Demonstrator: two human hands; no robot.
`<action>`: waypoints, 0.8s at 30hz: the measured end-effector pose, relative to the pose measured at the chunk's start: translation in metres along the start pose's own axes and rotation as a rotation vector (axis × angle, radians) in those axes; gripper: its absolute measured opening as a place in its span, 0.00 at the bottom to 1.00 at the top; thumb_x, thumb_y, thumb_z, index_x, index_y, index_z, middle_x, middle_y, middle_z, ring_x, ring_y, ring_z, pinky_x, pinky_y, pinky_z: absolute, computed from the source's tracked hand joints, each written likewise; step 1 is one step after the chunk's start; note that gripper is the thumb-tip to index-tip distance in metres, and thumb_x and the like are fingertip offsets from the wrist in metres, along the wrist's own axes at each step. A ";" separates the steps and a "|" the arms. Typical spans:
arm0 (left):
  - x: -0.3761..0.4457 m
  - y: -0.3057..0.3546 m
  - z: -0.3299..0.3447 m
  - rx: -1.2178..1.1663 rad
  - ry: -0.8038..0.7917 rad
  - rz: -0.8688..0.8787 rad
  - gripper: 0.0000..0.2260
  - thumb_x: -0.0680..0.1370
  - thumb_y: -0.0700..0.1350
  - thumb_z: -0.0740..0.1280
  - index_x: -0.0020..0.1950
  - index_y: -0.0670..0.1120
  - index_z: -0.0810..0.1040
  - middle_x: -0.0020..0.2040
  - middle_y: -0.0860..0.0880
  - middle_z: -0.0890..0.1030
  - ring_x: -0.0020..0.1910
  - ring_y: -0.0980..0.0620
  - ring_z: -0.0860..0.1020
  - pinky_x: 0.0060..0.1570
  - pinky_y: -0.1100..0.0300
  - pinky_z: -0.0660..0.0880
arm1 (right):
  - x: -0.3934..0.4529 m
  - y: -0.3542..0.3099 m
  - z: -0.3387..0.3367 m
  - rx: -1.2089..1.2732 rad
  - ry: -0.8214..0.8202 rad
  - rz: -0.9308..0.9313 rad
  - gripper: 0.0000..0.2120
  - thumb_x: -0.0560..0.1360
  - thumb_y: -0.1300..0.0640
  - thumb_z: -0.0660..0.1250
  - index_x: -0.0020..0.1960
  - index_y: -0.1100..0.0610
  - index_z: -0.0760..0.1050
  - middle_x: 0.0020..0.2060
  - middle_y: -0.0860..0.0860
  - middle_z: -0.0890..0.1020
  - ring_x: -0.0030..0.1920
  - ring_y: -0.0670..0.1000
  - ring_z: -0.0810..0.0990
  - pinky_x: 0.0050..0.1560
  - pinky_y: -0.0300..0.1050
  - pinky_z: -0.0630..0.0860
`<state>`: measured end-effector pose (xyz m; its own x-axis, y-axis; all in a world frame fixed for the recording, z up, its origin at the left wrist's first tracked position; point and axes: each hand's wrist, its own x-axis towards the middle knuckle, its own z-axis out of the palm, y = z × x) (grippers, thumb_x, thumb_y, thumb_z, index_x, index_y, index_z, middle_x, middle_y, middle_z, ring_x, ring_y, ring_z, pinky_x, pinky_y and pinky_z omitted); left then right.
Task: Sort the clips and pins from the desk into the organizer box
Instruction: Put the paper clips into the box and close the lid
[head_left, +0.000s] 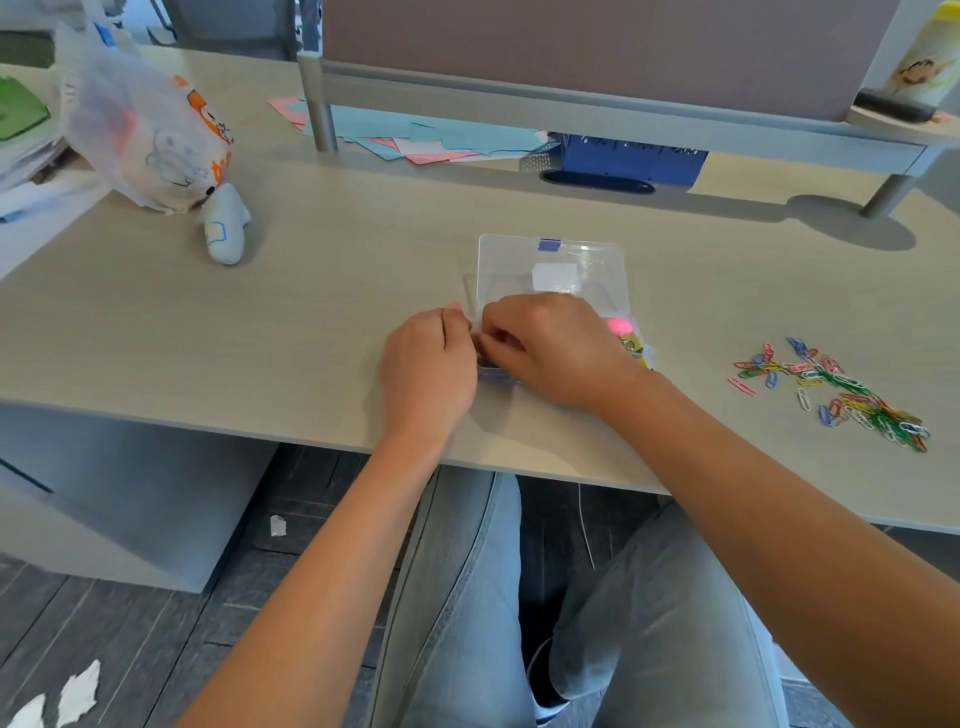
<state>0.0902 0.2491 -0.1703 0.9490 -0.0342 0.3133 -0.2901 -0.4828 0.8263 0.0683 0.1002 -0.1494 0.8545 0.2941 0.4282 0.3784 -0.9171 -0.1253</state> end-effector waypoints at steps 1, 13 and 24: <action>0.000 -0.001 0.000 0.001 0.002 0.006 0.20 0.83 0.46 0.54 0.43 0.39 0.81 0.38 0.46 0.83 0.41 0.46 0.79 0.45 0.45 0.76 | 0.001 0.000 0.000 -0.004 -0.006 -0.007 0.14 0.81 0.50 0.62 0.38 0.54 0.73 0.31 0.45 0.72 0.31 0.52 0.71 0.33 0.50 0.73; 0.003 0.000 -0.001 -0.080 0.070 -0.078 0.18 0.84 0.45 0.54 0.50 0.44 0.84 0.45 0.46 0.84 0.48 0.47 0.79 0.51 0.52 0.74 | 0.009 -0.002 0.000 -0.066 0.056 0.015 0.16 0.84 0.46 0.55 0.40 0.52 0.66 0.33 0.46 0.73 0.33 0.55 0.72 0.32 0.48 0.68; 0.001 -0.001 0.004 0.009 0.058 0.030 0.14 0.82 0.46 0.56 0.49 0.42 0.79 0.46 0.47 0.81 0.46 0.48 0.77 0.48 0.49 0.73 | -0.013 0.011 -0.011 0.202 0.201 0.280 0.16 0.84 0.52 0.56 0.44 0.60 0.75 0.33 0.52 0.80 0.35 0.56 0.79 0.37 0.53 0.76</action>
<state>0.0919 0.2461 -0.1730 0.9310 0.0017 0.3651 -0.3174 -0.4903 0.8117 0.0574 0.0837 -0.1459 0.8555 -0.0372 0.5165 0.2199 -0.8769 -0.4275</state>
